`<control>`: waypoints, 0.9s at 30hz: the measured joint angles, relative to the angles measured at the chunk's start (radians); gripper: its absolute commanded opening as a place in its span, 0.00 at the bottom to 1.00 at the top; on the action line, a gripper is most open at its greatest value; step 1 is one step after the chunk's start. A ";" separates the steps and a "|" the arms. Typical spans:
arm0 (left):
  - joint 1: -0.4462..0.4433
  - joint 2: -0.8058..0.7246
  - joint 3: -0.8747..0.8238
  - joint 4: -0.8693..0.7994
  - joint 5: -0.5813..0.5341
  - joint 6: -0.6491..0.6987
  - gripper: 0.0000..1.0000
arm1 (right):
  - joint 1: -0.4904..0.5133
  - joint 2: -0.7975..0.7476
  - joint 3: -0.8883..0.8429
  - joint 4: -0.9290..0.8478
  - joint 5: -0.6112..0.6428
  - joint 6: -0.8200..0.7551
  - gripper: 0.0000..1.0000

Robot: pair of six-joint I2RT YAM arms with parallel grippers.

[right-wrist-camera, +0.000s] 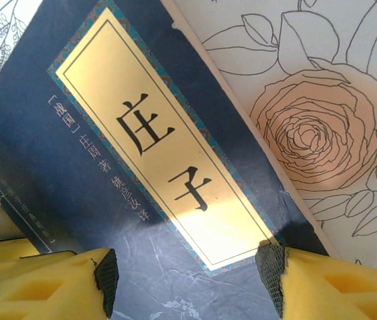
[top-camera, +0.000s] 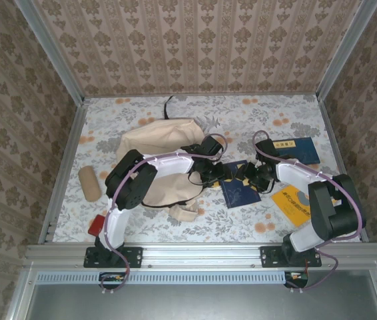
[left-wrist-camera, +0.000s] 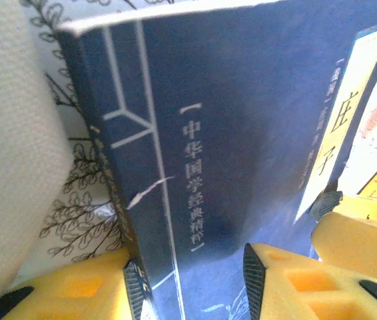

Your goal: Pack the student bag

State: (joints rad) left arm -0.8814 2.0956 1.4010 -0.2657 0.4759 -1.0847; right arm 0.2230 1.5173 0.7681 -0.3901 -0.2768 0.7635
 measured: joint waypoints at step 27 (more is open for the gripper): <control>0.154 -0.273 -0.171 0.218 0.025 0.039 0.00 | 0.015 -0.323 -0.153 0.219 -0.064 0.149 0.92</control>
State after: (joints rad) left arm -0.7277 1.8225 1.2301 -0.0475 0.5007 -1.0458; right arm 0.2379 1.1942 0.6155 -0.1711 -0.3412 0.9127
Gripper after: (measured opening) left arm 0.111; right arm 0.862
